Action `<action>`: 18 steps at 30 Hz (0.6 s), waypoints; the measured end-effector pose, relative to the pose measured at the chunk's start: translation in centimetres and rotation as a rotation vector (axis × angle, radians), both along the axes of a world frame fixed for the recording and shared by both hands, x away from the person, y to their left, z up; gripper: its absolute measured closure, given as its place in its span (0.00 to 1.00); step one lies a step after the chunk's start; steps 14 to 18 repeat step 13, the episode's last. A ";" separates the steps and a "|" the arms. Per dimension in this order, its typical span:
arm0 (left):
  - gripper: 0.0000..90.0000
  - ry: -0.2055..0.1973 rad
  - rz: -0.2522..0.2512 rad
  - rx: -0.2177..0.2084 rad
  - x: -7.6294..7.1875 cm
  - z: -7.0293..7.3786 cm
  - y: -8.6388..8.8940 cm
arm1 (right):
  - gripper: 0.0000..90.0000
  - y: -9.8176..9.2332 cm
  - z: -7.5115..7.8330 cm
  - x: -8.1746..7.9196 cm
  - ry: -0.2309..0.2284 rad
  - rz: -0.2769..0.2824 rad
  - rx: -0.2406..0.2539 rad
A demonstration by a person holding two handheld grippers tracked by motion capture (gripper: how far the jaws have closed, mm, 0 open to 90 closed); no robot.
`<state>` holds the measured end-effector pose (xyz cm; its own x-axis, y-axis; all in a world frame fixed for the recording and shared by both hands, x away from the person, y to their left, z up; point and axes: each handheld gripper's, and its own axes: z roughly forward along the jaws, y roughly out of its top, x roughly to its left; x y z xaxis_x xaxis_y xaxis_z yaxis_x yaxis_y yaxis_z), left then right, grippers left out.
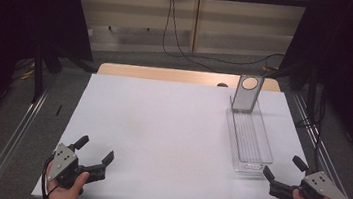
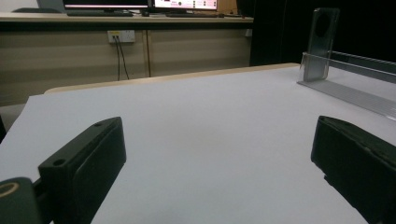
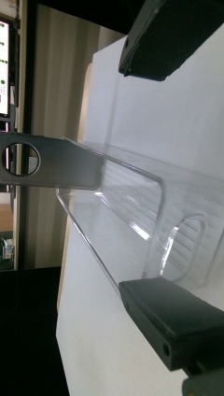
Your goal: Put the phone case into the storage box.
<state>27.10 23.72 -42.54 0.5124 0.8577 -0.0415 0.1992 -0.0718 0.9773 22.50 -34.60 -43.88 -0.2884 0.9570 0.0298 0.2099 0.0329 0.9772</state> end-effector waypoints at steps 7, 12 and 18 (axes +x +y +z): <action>0.04 0.006 -0.011 0.021 0.2 -0.1 -0.4 | 0.00 0.1 -0.2 0.6 0.002 0.007 -0.005; 0.04 0.019 -0.015 0.034 0.4 -0.2 -0.3 | 0.00 0.2 -0.1 0.6 -0.002 0.010 0.008; 0.04 0.019 -0.015 0.034 0.4 -0.2 -0.3 | 0.00 0.2 -0.1 0.6 -0.003 0.013 0.013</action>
